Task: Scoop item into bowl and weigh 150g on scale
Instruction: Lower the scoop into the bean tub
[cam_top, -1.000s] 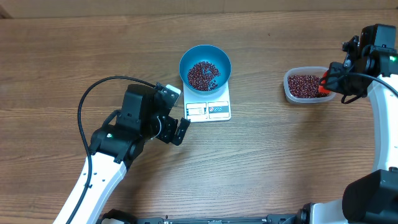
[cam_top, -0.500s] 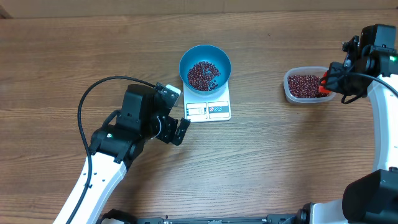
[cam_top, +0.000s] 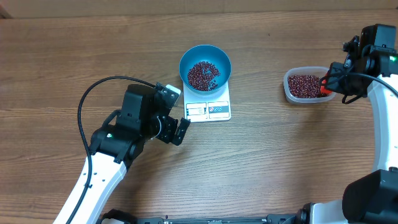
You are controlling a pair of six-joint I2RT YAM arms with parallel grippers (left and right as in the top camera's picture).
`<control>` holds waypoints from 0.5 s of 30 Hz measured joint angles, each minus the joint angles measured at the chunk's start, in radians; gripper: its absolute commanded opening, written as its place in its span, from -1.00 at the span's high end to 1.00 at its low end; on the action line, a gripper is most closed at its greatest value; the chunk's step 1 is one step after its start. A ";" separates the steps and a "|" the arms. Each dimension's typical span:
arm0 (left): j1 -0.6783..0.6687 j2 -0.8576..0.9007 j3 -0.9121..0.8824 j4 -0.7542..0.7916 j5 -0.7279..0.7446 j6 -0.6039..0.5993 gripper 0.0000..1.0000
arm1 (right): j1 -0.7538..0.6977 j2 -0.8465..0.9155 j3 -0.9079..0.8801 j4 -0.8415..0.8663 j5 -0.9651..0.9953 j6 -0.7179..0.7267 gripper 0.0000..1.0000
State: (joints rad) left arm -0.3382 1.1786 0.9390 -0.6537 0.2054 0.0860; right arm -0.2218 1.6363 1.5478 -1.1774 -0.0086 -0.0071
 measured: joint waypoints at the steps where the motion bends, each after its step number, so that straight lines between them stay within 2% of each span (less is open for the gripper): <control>1: 0.000 0.000 0.000 0.000 0.000 0.000 -0.99 | 0.000 0.000 0.000 0.000 0.001 0.000 0.93; 15: 0.000 0.000 0.000 0.000 0.000 0.000 -0.99 | 0.000 0.000 -0.058 0.058 0.009 -0.012 0.93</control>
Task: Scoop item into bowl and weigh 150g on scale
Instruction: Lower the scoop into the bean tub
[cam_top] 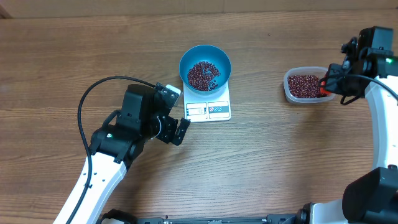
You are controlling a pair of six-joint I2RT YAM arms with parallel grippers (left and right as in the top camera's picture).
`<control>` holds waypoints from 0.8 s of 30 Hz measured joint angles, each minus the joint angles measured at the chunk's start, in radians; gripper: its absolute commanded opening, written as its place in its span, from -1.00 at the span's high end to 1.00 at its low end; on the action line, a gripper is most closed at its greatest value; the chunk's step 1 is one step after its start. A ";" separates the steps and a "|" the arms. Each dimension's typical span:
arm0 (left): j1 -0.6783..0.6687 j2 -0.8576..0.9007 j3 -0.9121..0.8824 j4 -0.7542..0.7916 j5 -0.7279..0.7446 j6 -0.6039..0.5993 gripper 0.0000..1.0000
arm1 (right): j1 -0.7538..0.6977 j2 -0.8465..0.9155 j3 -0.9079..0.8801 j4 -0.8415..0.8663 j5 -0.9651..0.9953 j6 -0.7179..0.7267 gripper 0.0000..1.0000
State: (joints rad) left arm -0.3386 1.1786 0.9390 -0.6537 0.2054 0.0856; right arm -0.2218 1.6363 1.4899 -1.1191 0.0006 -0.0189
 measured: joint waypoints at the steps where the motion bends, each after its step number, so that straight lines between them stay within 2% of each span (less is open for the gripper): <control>1: 0.000 0.000 0.000 0.000 0.000 0.000 -0.99 | 0.000 0.000 -0.011 0.004 0.000 -0.001 0.93; 13: 0.000 0.000 0.000 0.000 0.000 0.000 -0.99 | 0.000 0.012 -0.026 0.070 0.000 -0.016 0.93; 24: 0.000 0.000 0.000 0.000 0.000 0.000 -0.99 | 0.000 0.133 -0.026 0.118 0.000 -0.034 0.93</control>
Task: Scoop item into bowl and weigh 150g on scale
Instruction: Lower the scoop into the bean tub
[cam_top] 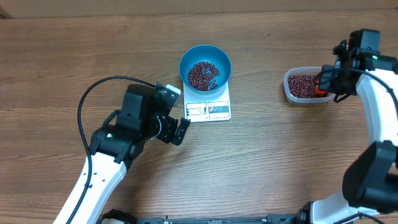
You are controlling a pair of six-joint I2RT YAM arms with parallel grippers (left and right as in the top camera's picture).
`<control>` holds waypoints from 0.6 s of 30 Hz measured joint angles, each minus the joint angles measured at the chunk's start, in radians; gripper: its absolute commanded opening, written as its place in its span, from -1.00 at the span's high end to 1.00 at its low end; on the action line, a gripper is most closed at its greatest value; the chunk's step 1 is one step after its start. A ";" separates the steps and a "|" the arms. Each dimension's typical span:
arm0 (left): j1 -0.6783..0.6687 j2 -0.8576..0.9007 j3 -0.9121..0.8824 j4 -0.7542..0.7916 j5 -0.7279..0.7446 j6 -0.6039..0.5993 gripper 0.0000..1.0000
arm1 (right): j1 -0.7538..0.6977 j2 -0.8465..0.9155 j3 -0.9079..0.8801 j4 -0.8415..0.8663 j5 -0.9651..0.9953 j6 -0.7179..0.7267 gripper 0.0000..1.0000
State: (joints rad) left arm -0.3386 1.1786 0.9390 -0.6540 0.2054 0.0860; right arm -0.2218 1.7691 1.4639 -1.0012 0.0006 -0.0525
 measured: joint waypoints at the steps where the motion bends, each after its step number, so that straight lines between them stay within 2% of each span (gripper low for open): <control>1: 0.000 0.000 0.000 0.000 0.000 0.000 -0.99 | 0.000 0.013 0.000 0.004 0.000 0.000 0.93; 8: 0.000 0.000 0.000 0.000 0.000 0.000 -0.99 | 0.000 0.035 -0.028 0.049 -0.029 -0.001 0.93; 18: 0.000 0.000 0.000 0.000 0.000 0.000 -0.99 | -0.001 0.037 -0.045 0.047 -0.169 -0.001 0.93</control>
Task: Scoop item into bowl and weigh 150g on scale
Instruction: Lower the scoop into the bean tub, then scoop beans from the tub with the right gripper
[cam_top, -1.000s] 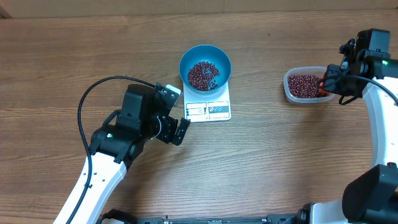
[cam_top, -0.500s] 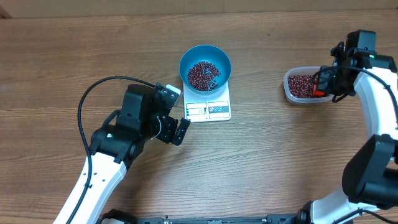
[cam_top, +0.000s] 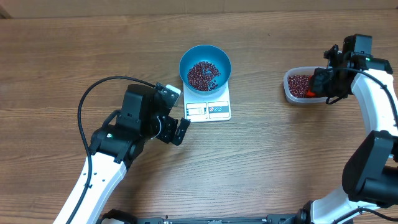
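A blue bowl holding red beans sits on a small white scale at the table's middle back. A clear tub of red beans stands to the right. My right gripper hangs over the tub's right half, shut on an orange-red scoop that dips into the beans. My left gripper rests open just left of the scale's front, with nothing between its fingers.
A black cable loops from the left arm over the wooden table. The table's far edge runs along the top of the view.
My right gripper has shifted left, further over the tub, covering more of the beans. The left arm, bowl and scale stand unchanged.
At first my right gripper held the scoop at the tub's right rim. It stayed there a moment, then stood a little further left, and now it is over the tub's right half. The left arm has kept still beside the scale throughout.
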You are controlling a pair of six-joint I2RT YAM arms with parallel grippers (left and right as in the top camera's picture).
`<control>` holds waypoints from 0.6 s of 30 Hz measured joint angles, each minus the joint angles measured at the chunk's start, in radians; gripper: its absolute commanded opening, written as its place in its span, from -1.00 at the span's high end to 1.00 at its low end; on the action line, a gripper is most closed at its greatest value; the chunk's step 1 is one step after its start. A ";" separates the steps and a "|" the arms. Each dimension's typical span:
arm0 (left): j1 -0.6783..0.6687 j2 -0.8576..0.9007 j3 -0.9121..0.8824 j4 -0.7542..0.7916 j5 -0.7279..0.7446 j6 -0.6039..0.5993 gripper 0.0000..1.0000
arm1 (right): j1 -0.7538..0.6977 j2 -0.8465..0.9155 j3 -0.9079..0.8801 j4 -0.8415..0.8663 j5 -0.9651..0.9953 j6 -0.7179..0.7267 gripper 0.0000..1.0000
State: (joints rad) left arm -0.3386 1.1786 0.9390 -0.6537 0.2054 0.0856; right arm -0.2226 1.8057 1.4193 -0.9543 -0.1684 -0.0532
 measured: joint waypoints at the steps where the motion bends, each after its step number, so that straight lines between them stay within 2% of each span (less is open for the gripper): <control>1: 0.000 0.000 0.000 0.000 0.000 0.000 -0.99 | 0.000 0.000 0.000 -0.002 -0.015 0.000 0.93; 18: 0.000 0.000 0.000 0.000 0.000 0.000 -0.99 | -0.008 0.005 -0.010 -0.014 -0.127 0.017 0.92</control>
State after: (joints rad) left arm -0.3386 1.1786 0.9390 -0.6537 0.2054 0.0860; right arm -0.2302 1.8103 1.4094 -0.9684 -0.2951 -0.0360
